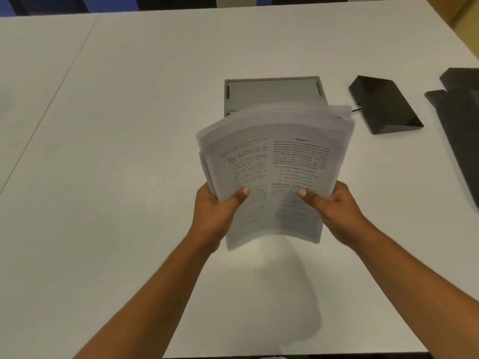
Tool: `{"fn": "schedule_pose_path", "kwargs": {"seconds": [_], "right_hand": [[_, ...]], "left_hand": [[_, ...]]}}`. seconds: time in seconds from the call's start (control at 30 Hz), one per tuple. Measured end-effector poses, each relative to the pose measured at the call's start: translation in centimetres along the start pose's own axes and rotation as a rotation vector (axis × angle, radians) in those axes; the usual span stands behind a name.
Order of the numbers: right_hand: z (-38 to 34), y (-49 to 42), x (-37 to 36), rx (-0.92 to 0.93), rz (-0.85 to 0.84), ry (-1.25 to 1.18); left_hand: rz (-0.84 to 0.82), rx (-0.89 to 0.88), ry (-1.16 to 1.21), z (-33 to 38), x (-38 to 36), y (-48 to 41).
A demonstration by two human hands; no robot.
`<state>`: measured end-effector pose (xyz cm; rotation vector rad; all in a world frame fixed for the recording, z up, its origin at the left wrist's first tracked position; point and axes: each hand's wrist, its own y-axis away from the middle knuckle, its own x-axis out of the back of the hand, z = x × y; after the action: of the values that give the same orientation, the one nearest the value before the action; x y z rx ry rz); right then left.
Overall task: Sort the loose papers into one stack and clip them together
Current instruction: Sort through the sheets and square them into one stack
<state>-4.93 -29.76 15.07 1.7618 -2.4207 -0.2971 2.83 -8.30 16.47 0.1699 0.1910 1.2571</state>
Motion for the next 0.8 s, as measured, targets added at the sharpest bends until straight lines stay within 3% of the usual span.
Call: {"fn": "schedule_pose_path", "kwargs": {"seconds": [0.33, 0.57, 0.7, 0.8], "right_hand": [[-0.8, -0.3, 0.1, 0.104, 0.062, -0.002], [-0.1, -0.3, 0.1, 0.095, 0.052, 0.014], [-0.1, -0.3, 0.1, 0.096, 0.018, 0.047], [0.7, -0.4, 0.4, 0.077, -0.006, 0.053]], "left_hand": [[0.031, -0.227, -0.050, 0.7, -0.8, 0.0], [0.097, -0.159, 0.020, 0.5, -0.4, 0.0], [0.011, -0.235, 0.042, -0.3, 0.4, -0.3], [-0.110, -0.323, -0.072, -1.7, 1.3, -0.8]]}}
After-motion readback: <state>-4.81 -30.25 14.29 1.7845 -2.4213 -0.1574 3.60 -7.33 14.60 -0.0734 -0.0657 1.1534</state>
